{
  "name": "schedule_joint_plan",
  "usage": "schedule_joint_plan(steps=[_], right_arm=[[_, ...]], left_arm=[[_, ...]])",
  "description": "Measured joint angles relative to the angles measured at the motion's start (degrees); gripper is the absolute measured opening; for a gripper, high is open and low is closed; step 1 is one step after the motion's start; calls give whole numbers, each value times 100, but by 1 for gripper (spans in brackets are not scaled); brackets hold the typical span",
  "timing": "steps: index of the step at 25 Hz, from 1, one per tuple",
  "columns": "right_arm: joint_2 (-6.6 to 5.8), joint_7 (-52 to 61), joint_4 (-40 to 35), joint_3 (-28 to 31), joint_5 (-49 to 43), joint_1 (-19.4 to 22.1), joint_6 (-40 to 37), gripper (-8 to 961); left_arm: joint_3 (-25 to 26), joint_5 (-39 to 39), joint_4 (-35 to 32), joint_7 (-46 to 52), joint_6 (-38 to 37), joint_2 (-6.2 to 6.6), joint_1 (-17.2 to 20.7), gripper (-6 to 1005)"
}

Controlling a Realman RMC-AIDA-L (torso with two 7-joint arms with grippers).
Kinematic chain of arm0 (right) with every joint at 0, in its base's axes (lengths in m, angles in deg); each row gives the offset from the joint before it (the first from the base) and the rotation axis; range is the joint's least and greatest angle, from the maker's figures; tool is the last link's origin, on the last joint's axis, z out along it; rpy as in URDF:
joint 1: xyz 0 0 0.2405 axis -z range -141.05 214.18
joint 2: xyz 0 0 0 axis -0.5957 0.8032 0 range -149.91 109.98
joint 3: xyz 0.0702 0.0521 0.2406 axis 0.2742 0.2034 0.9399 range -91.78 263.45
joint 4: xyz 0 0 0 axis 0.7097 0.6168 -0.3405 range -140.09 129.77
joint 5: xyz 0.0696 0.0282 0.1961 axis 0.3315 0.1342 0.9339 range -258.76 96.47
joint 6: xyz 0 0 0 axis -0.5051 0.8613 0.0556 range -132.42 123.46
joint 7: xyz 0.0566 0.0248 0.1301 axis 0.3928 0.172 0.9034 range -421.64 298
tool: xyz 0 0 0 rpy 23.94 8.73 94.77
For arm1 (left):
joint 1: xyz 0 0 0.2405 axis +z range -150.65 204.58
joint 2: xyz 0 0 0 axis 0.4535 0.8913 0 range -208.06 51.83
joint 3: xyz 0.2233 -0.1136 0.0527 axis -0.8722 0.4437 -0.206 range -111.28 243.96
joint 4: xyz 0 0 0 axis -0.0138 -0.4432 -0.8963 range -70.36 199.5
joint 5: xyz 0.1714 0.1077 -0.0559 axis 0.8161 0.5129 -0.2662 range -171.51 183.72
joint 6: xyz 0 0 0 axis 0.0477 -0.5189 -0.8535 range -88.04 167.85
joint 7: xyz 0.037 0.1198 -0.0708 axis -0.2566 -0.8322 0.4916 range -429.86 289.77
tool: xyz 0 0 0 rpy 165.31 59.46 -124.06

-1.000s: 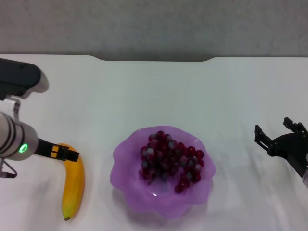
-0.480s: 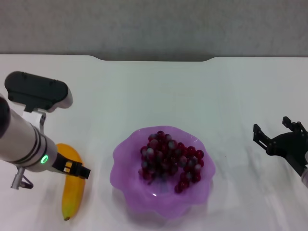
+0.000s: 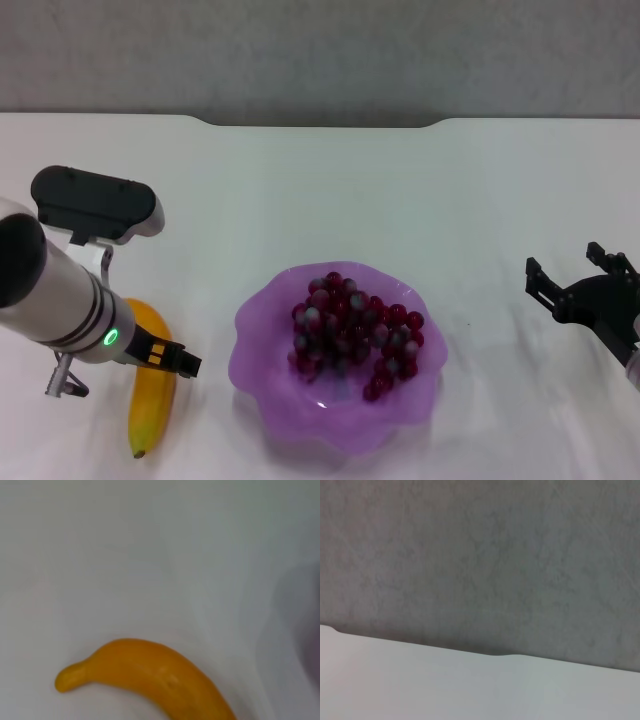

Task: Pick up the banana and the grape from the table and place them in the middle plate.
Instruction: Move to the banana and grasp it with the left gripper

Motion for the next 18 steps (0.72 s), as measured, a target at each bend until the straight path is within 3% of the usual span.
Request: schedule_joint_plan(steps=[18], right_arm=[[0, -10, 0, -6, 0, 0, 0, 877]], left_arm=[[340, -380, -757, -507, -217, 12, -232, 837]])
